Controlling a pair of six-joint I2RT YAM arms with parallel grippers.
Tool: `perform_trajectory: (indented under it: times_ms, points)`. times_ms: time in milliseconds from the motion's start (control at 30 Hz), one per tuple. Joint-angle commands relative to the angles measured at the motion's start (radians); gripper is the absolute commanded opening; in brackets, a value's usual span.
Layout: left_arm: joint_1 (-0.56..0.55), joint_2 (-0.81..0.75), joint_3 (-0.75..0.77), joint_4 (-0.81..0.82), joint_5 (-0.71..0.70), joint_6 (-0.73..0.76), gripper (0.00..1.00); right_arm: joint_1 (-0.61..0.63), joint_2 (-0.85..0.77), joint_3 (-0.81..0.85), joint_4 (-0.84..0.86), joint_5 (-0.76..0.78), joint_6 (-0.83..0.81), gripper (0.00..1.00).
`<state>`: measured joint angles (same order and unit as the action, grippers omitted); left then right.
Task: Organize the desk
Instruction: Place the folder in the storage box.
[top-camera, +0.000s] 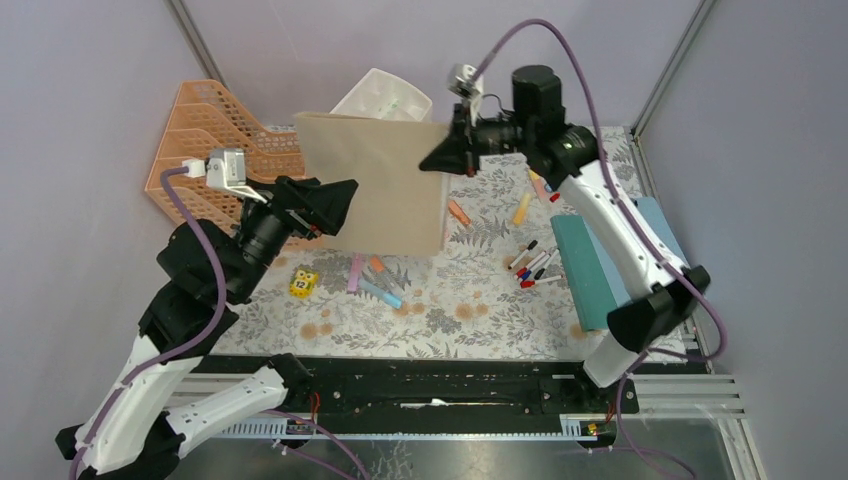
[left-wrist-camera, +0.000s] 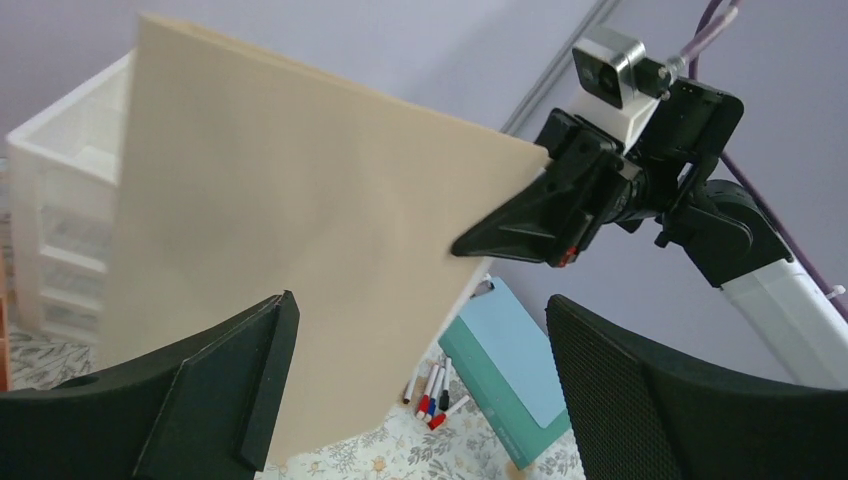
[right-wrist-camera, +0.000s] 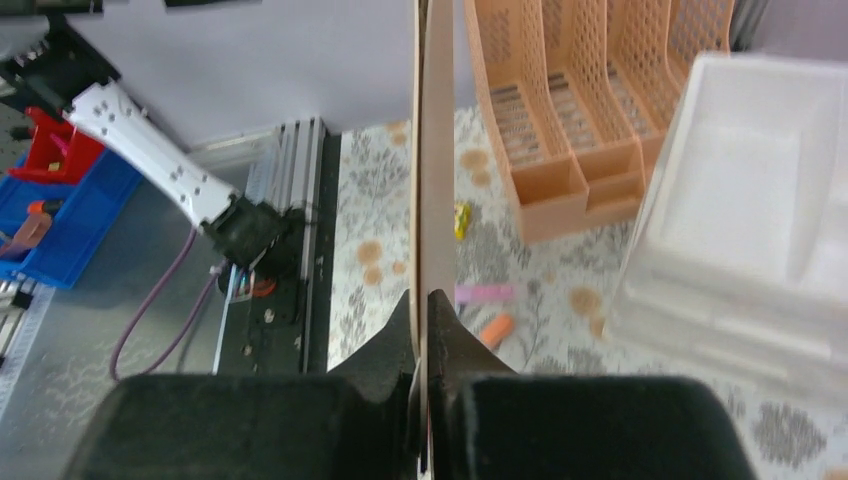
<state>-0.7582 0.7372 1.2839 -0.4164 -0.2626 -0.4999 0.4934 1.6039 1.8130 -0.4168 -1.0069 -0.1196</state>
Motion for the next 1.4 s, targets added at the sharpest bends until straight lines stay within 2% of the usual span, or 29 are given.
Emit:
perform_trajectory:
  times_ms: [0,200,333,567,933,1367]
  points:
    - [-0.001,-0.042,0.031,-0.043,-0.121,-0.042,0.99,0.09,0.159,0.268,0.085,0.071,0.079,0.0]
    - [0.0,-0.147,0.011,-0.035,-0.184,-0.016,0.99,0.192,0.418,0.666,0.054,0.171,0.105,0.0]
    - [0.0,-0.199,-0.023,0.007,-0.175,0.024,0.99,0.247,0.503,0.706,0.178,0.239,0.114,0.0]
    - [0.0,-0.238,-0.061,0.01,-0.185,0.078,0.99,0.293,0.686,0.882,0.298,0.398,0.098,0.0]
    - [0.0,-0.303,-0.121,0.053,-0.215,0.178,0.99,0.332,0.849,0.972,0.455,0.566,0.001,0.0]
    - [0.0,-0.294,-0.14,0.054,-0.214,0.228,0.99,0.367,0.939,0.95,0.607,0.457,-0.015,0.0]
